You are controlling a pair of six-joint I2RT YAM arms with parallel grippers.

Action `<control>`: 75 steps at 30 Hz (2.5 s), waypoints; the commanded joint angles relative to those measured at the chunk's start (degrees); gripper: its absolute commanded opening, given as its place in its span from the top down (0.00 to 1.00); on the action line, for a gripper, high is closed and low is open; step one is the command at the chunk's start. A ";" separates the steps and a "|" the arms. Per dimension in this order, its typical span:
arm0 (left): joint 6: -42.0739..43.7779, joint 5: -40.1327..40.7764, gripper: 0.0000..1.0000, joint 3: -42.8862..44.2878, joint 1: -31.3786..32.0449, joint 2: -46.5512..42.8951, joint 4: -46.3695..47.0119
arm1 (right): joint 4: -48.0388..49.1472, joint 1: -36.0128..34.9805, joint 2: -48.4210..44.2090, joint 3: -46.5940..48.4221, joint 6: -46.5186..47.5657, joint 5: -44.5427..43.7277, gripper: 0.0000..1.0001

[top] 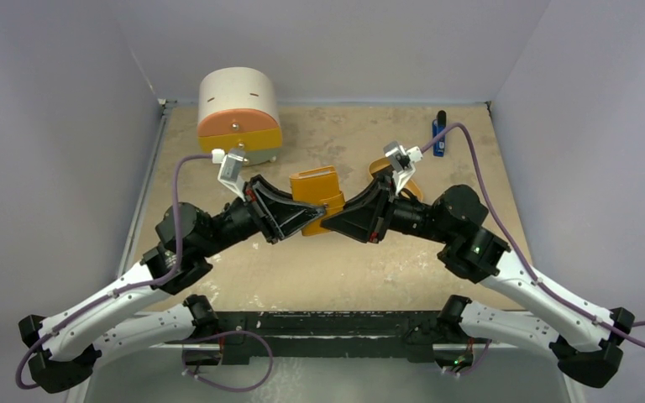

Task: Put the credit cards into the card holder
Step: Close the card holder, then place the card holder at the center of the board.

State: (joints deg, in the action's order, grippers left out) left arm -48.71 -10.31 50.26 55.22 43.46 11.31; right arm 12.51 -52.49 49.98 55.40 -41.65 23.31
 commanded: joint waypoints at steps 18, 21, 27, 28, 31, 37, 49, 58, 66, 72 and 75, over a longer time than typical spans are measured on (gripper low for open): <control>-2.67 -1.82 1.00 -0.09 0.13 -2.52 7.57 | 16.71 0.37 -0.71 -3.32 -5.02 3.45 0.48; -3.36 -2.25 1.00 -0.27 0.15 -2.20 8.09 | 20.03 0.37 0.59 -3.38 -6.50 4.20 0.55; -3.19 -1.43 1.00 -0.96 0.11 -3.13 6.77 | 23.53 0.37 1.18 -4.49 -8.16 4.77 0.88; -2.78 -0.79 0.95 -1.04 0.13 -3.46 5.76 | 23.91 0.39 0.99 -4.65 -7.93 4.89 0.94; -0.27 3.40 0.53 -0.96 0.12 -5.33 0.22 | 21.62 0.37 -0.36 -4.30 -6.22 3.20 1.00; 2.87 37.42 0.15 1.12 0.08 -14.95 -25.28 | -11.14 0.37 -5.35 3.43 4.37 -18.14 1.00; -4.76 60.01 0.15 4.03 0.12 -14.11 -55.65 | -10.45 7.15 12.28 -5.60 -2.70 -13.37 1.00; -4.46 54.77 0.16 1.61 0.12 -15.61 -54.77 | 16.13 10.73 32.61 -10.02 -20.11 -13.22 1.00; -5.45 52.89 0.17 -0.15 0.13 -17.10 -56.56 | 23.36 11.94 46.72 -8.38 -25.20 -17.94 1.00; -4.90 51.88 0.19 0.11 0.13 -16.86 -58.29 | 17.24 12.77 52.67 -1.64 -21.69 -19.44 1.00; -4.89 52.12 0.19 0.35 0.07 -16.76 -58.91 | 15.80 12.84 54.83 0.32 -21.30 -19.12 1.00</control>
State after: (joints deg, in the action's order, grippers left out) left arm -53.43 42.11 50.22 55.27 26.74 -46.68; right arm 27.35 -39.77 104.25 50.43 -64.12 5.41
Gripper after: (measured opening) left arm 0.815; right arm 0.181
